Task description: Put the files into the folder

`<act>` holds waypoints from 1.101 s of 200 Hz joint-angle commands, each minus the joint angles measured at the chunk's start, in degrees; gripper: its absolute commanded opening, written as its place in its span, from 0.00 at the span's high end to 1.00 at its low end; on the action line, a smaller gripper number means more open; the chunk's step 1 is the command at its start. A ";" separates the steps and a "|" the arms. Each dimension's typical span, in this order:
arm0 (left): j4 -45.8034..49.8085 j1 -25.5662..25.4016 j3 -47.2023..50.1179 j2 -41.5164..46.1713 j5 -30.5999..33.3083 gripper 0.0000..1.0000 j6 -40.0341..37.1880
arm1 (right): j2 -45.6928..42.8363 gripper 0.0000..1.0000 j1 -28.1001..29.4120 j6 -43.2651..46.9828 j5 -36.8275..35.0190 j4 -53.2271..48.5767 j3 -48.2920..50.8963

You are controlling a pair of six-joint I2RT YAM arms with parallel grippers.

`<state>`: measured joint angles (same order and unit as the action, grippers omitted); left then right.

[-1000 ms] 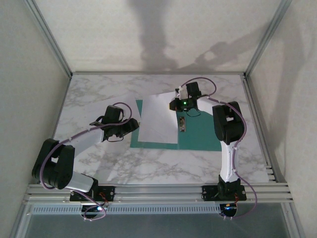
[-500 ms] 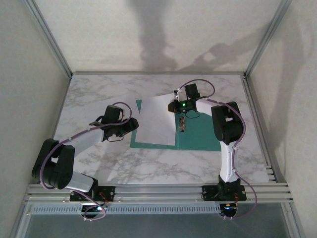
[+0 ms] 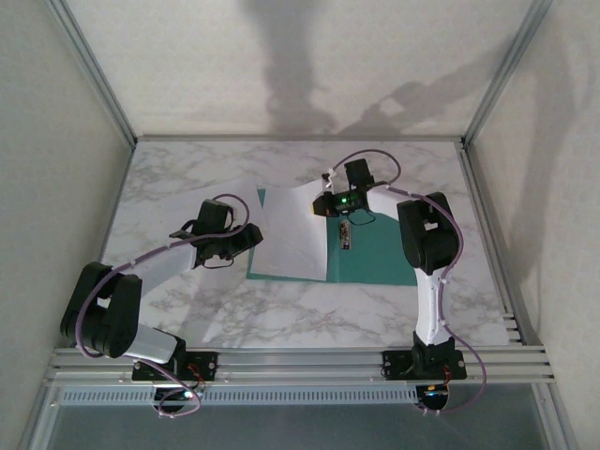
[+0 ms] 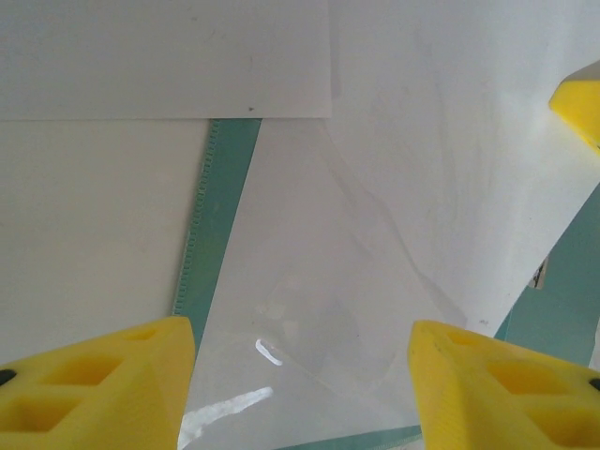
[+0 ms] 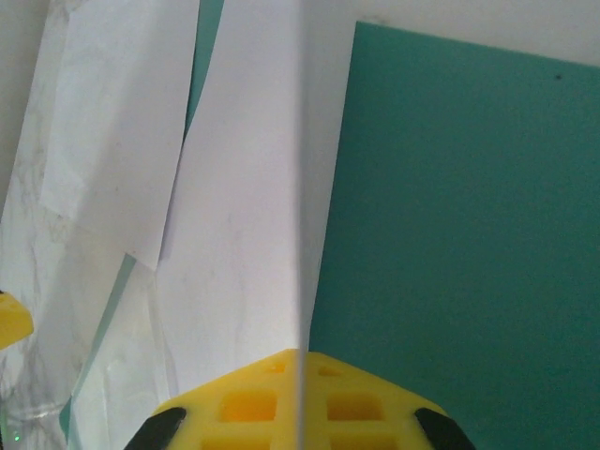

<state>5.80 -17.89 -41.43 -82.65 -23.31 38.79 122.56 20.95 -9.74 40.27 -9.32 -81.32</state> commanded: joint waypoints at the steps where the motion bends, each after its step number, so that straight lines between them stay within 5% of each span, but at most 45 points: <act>1: 0.17 0.45 0.57 1.31 -0.34 0.38 -0.59 | -0.66 1.00 0.28 4.85 0.84 -5.96 -3.70; 220: 0.22 0.44 1.08 1.71 -0.37 0.38 -0.53 | 3.03 0.99 0.64 4.58 4.90 -4.62 -6.03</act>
<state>5.82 -17.89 -41.12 -81.91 -23.31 38.79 124.01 20.78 -4.14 43.57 -15.16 -85.89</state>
